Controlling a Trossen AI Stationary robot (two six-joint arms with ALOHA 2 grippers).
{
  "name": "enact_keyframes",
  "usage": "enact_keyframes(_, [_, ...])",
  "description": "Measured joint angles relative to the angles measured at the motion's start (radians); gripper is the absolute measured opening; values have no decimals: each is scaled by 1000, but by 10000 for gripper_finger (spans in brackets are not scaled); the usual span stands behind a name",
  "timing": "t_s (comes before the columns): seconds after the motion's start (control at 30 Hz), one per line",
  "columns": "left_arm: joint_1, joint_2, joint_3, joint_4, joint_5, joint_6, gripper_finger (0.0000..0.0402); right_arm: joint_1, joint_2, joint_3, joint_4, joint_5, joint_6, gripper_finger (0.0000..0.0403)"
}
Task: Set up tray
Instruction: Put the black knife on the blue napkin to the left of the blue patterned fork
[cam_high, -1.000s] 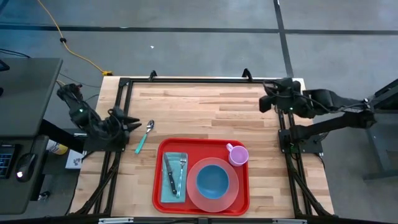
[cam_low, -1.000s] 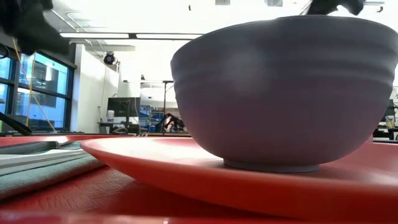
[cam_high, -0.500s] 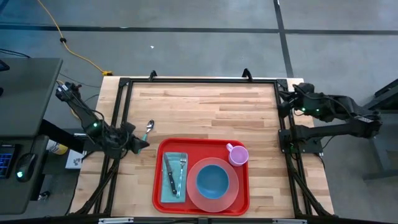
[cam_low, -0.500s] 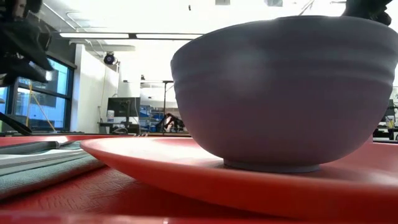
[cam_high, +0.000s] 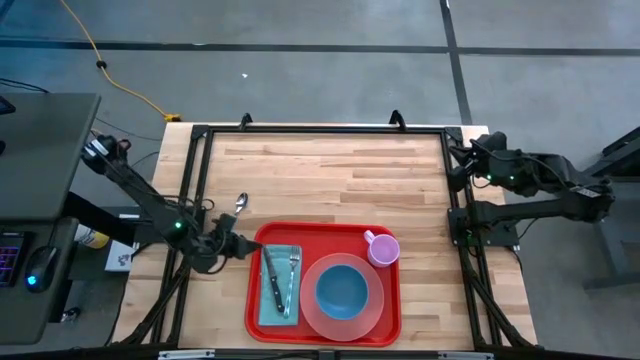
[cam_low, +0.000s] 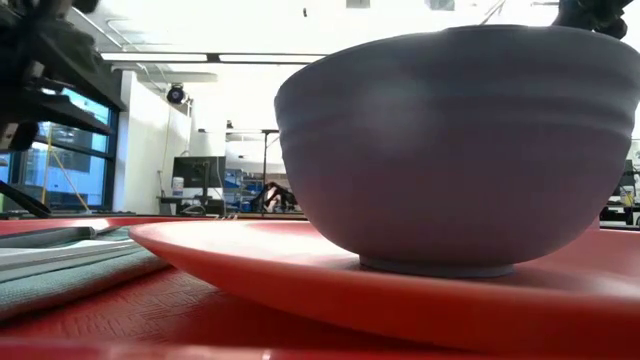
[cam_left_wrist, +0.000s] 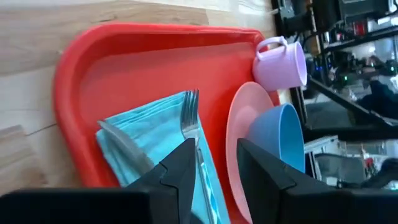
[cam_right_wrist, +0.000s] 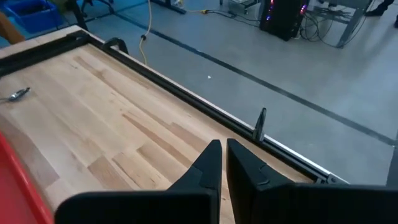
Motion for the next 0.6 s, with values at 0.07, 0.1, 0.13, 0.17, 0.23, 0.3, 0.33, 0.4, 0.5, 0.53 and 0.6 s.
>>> enact_keyframes(0.07, [14, 56, 0, 55, 6, 1, 150, 0, 4, 0, 0, 1, -17, 0])
enact_keyframes(0.1, [21, 82, 0, 81, 7, 1, 150, 0, 6, 0, 0, 3, -21, 0])
enact_keyframes(0.13, [30, 110, 0, 111, 7, 1, 150, 0, 6, 0, 0, 3, -22, 0])
enact_keyframes(0.17, [40, 135, 0, 134, 9, 1, 150, 0, 8, 0, 0, 3, -22, 0])
enact_keyframes(0.23, [66, 190, 0, 187, 17, 4, 150, 0, 10, 0, 0, 2, -22, 0])
enact_keyframes(0.3, [88, 231, 0, 223, 28, 8, 150, 0, 9, 0, -1, 0, -22, 0])
enact_keyframes(0.33, [97, 249, 0, 236, 35, 9, 150, 0, 9, 0, -1, 0, -22, 0])
enact_keyframes(0.4, [115, 281, 0, 252, 48, 9, 150, 0, 8, 0, -1, -4, -22, 0])
enact_keyframes(0.5, [140, 294, 1, 246, 72, 9, 149, 0, 9, 0, -1, -17, -22, 0])
enact_keyframes(0.53, [147, 295, 1, 231, 81, 9, 149, 0, 9, 0, -1, -21, -22, 0])
enact_keyframes(0.6, [157, 295, 1, 186, 82, 9, 149, 0, 9, 0, -1, -26, -22, 0])
